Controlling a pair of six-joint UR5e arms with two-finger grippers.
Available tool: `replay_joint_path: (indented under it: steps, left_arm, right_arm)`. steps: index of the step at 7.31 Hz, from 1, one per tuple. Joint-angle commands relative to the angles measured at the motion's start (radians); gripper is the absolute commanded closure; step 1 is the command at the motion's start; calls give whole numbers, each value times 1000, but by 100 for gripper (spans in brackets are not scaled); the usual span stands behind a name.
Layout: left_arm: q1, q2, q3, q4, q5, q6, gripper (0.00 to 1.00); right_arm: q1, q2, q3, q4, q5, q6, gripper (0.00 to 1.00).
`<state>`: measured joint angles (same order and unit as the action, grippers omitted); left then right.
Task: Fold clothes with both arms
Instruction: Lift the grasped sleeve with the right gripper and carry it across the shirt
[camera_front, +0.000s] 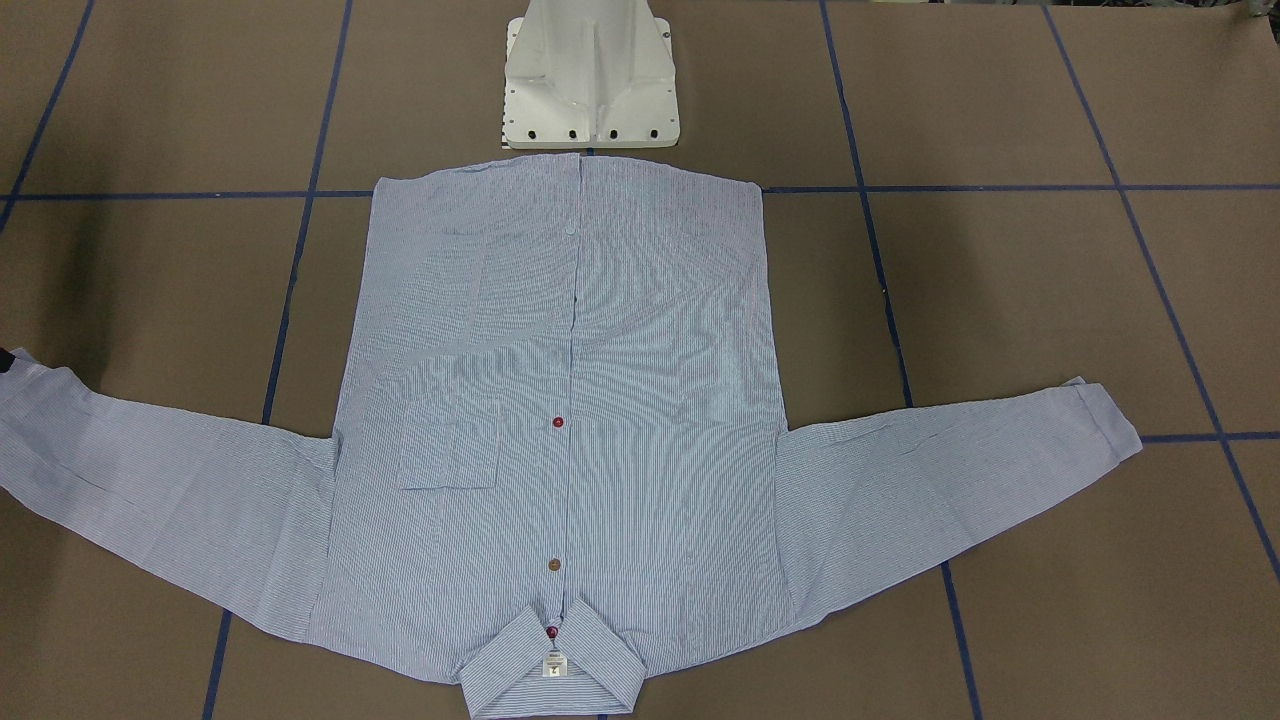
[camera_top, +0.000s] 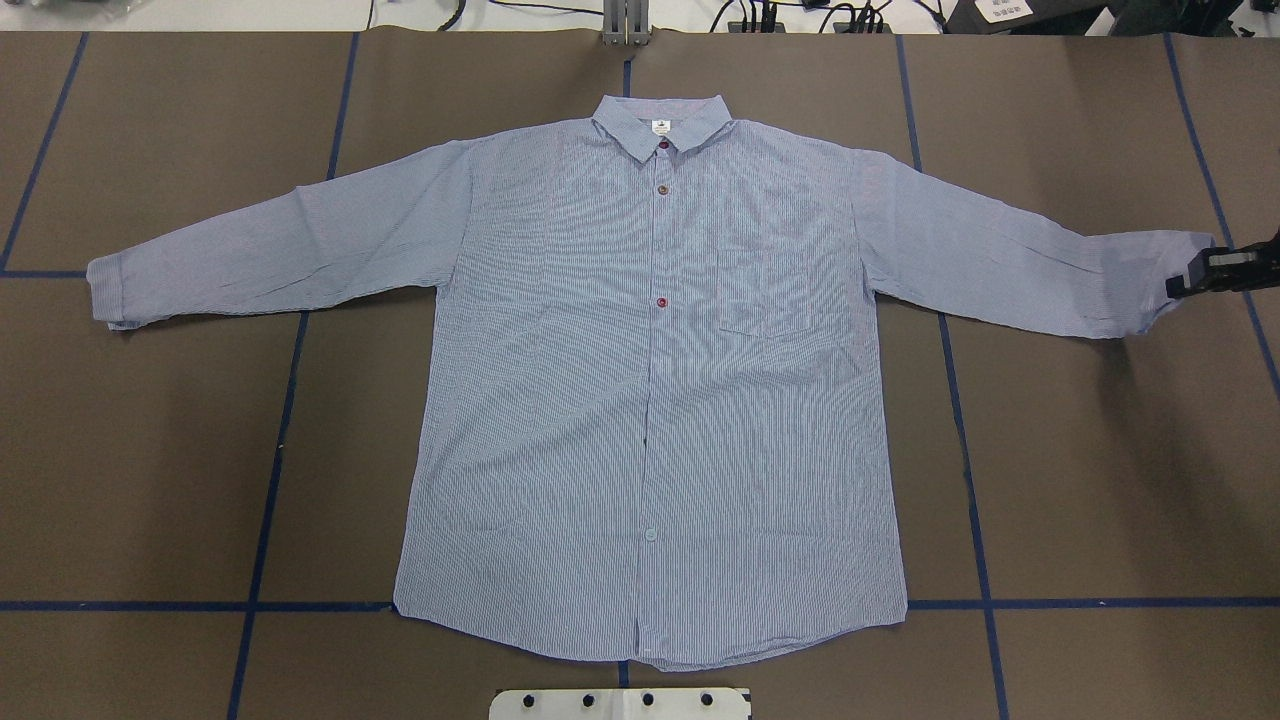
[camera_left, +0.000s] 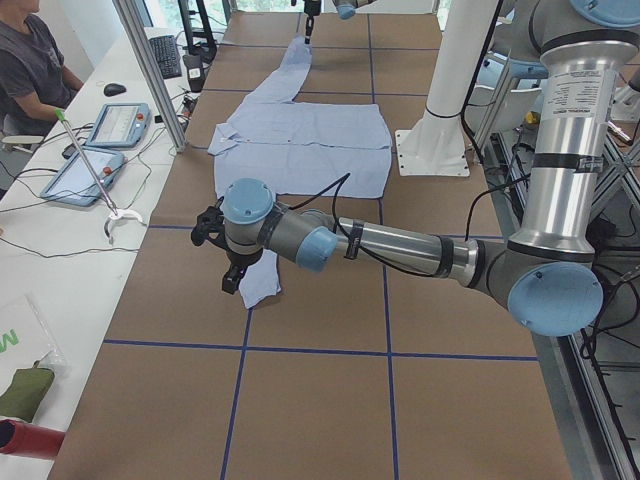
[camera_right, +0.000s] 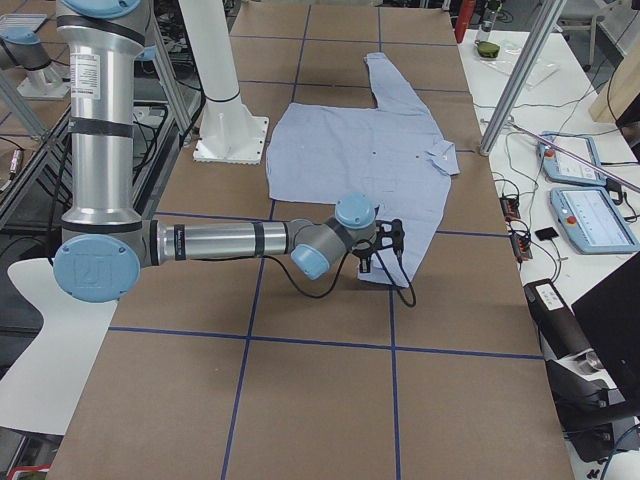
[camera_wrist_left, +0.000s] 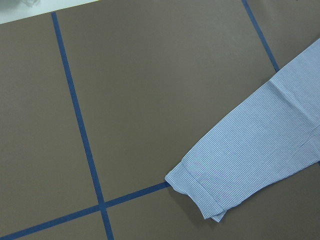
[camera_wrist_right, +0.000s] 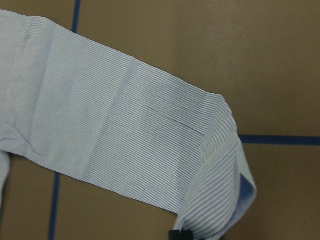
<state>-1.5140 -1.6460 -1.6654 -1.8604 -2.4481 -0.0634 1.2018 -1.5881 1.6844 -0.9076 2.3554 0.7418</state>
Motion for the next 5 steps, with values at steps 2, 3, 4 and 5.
replay_joint_path:
  steps: [2,3,4,5]
  left_arm:
    - [-2,0,-2,1,-31,-9,0]
    - [-2,0,-2,1,-29,-9,0]
    - [0,0,-1,1,-29,-9,0]
    - [0,0,4,0,-29,-7,0]
  right_arm:
    - [-88,326,162,-447,4,10,100]
    - [-153,446,146,-567,-13,14,100]
    - [-195,524,96,-601,-40,37,100]
    - [-215,633,19,-605,-56,88,100]
